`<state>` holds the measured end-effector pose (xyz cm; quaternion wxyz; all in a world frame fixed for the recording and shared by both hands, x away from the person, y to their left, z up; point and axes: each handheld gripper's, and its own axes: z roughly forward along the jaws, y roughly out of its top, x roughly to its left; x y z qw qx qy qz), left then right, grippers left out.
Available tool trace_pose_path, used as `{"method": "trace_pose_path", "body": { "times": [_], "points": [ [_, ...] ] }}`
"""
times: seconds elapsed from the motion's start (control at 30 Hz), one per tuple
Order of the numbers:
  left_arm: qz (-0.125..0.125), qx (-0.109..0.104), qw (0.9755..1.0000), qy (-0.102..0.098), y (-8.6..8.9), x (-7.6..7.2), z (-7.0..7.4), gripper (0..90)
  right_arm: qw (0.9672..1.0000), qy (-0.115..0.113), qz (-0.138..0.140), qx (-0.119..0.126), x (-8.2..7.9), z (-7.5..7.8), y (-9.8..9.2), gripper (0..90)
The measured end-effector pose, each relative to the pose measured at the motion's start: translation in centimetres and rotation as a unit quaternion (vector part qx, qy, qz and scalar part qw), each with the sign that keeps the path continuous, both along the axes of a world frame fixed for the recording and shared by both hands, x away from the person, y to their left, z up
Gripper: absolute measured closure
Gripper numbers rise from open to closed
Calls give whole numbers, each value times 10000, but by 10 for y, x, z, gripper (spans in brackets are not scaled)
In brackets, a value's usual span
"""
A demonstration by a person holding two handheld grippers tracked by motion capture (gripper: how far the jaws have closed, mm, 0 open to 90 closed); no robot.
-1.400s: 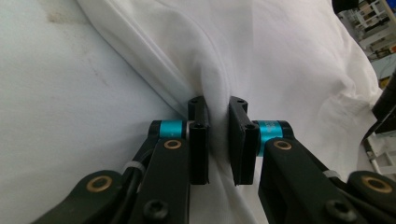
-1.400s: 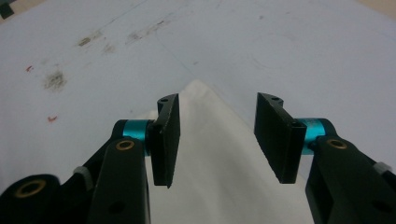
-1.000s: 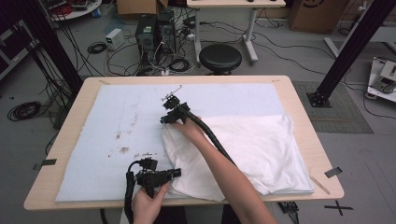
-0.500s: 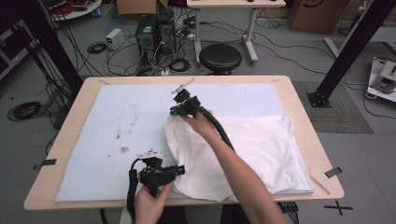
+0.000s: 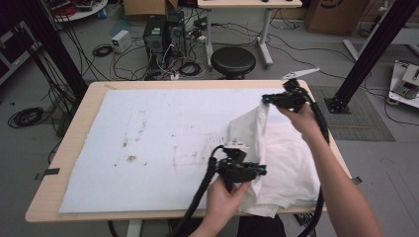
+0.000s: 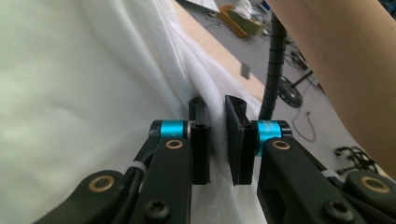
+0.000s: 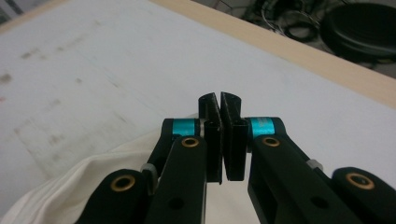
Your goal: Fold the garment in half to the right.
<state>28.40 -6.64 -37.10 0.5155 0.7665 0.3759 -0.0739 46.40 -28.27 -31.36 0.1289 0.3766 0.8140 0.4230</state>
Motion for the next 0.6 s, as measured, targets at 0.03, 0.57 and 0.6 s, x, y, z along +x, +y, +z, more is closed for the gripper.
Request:
{"method": "trace_pose_path", "body": {
  "times": [0.03,0.57,0.6],
  "points": [
    [-62,-30,10000,47,-11,3,-1,807,10000,29,-70,-29,0,-2,-14,891],
    [-301,-129,9993,188,-124,34,-38,706,9920,248,-1091,-592,10,-52,-133,882],
    [-301,-229,9992,131,-124,34,-38,633,9909,309,-1157,-611,10,-57,-134,871]
  ]
}}
